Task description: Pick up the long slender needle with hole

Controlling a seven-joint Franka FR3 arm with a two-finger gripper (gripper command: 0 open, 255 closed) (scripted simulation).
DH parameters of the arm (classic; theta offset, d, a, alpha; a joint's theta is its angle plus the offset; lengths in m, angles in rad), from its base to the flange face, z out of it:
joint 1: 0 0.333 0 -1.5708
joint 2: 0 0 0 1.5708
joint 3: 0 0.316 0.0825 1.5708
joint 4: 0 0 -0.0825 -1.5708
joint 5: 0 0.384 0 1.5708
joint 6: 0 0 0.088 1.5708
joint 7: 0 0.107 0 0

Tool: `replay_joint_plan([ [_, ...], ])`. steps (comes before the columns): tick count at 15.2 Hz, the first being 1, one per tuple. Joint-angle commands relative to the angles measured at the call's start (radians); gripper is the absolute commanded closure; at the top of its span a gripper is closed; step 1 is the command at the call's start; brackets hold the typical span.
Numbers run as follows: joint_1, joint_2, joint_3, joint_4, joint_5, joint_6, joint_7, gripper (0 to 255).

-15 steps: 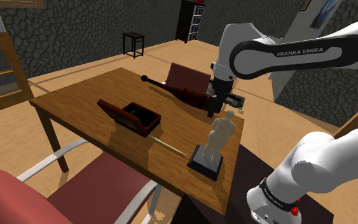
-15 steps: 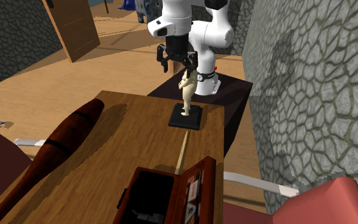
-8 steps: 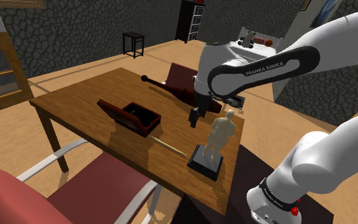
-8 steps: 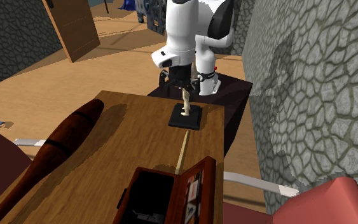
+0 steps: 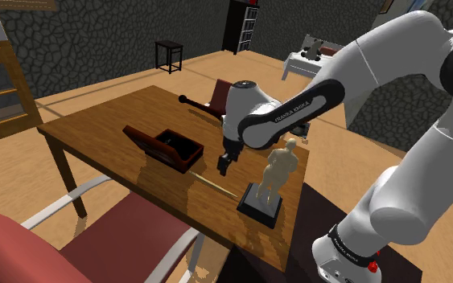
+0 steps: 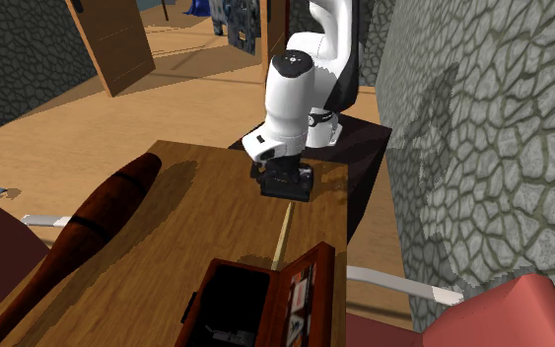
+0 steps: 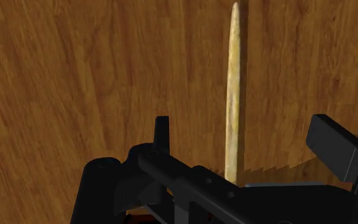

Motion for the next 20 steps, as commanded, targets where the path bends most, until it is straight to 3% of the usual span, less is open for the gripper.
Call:
replay_joint_plan([
  [1, 0.006, 0.079, 0.003, 0.035, -0.038, 0.048, 0.026, 0],
  [6, 0.045, 0.279, -0.013, 0.143, -0.142, 0.143, 0.101, 0],
  [16, 0.068, 0.377, -0.046, 0.157, -0.194, 0.225, 0.144, 0],
  [17, 0.068, 0.377, -0.046, 0.156, -0.194, 0.225, 0.144, 255],
  [20, 0.068, 0.383, -0.048, 0.158, -0.196, 0.229, 0.145, 255],
])
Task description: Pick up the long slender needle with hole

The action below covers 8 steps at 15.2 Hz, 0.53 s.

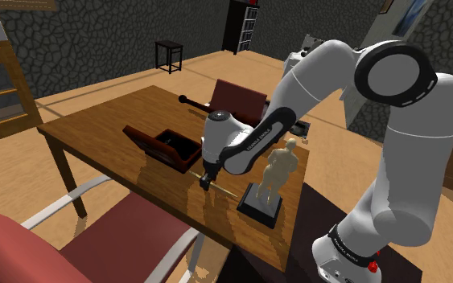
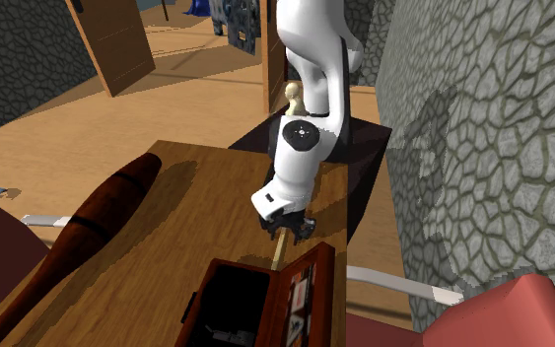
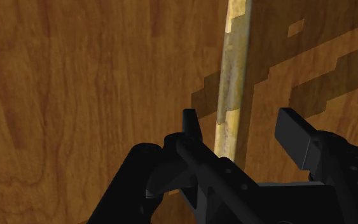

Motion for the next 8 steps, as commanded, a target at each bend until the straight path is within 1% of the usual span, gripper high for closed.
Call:
replay_joint_plan([
  [1, -0.005, 0.014, -0.009, 0.006, -0.001, 0.006, 0.001, 255],
  [5, -0.008, 0.013, -0.008, 0.009, 0.001, 0.003, -0.004, 255],
  [8, -0.012, -0.021, 0.004, -0.006, 0.014, -0.017, -0.009, 255],
])
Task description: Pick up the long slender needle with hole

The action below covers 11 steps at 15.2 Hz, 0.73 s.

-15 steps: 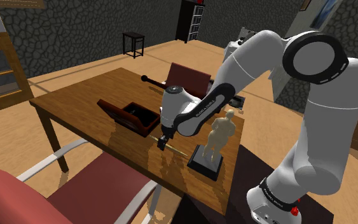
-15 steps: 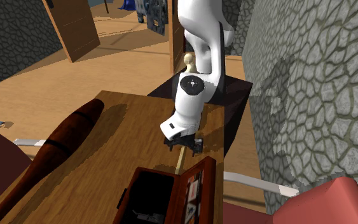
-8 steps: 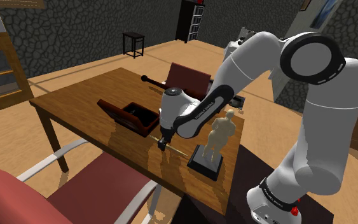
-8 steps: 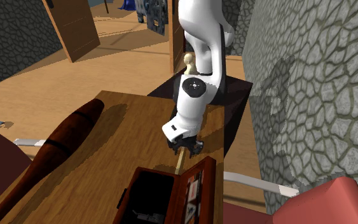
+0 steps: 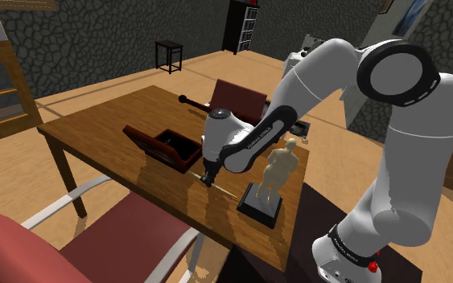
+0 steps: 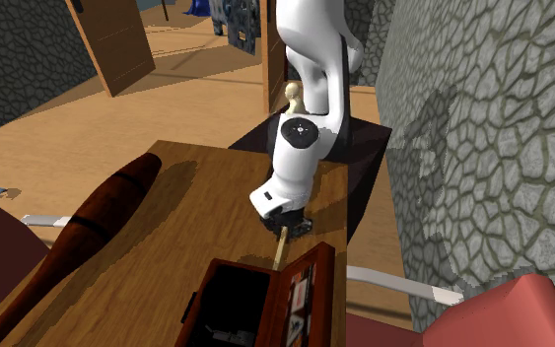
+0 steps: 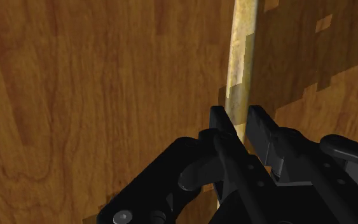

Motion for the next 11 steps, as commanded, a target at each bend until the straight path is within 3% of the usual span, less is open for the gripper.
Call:
replay_joint_plan([
  [1, -0.007, -0.022, 0.004, -0.007, 0.011, -0.018, -0.007, 255],
  [11, -0.031, -0.147, 0.041, -0.015, 0.080, -0.130, -0.063, 255],
])
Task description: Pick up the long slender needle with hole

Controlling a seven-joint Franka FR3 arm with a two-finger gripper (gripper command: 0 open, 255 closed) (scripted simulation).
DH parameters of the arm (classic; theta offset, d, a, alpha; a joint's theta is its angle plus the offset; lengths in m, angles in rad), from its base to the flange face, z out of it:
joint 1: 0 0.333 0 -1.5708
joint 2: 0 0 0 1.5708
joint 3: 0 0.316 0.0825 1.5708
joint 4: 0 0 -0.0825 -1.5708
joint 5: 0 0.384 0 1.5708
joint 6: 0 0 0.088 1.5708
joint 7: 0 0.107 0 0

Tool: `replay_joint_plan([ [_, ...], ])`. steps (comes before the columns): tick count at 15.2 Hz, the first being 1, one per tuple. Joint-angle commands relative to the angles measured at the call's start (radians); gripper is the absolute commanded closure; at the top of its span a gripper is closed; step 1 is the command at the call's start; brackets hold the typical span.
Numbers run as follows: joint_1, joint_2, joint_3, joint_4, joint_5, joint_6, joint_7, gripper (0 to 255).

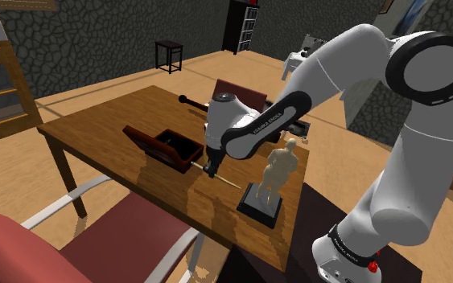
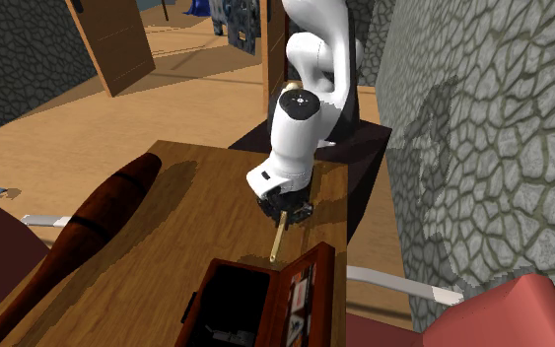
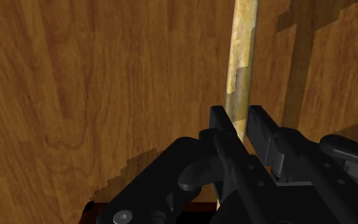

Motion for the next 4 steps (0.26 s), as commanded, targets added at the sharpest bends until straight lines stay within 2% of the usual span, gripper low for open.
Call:
replay_joint_plan([
  [1, -0.003, -0.025, 0.006, -0.001, 0.014, -0.024, -0.010, 255],
  [4, -0.004, -0.039, 0.009, 0.000, 0.022, -0.038, -0.016, 255],
])
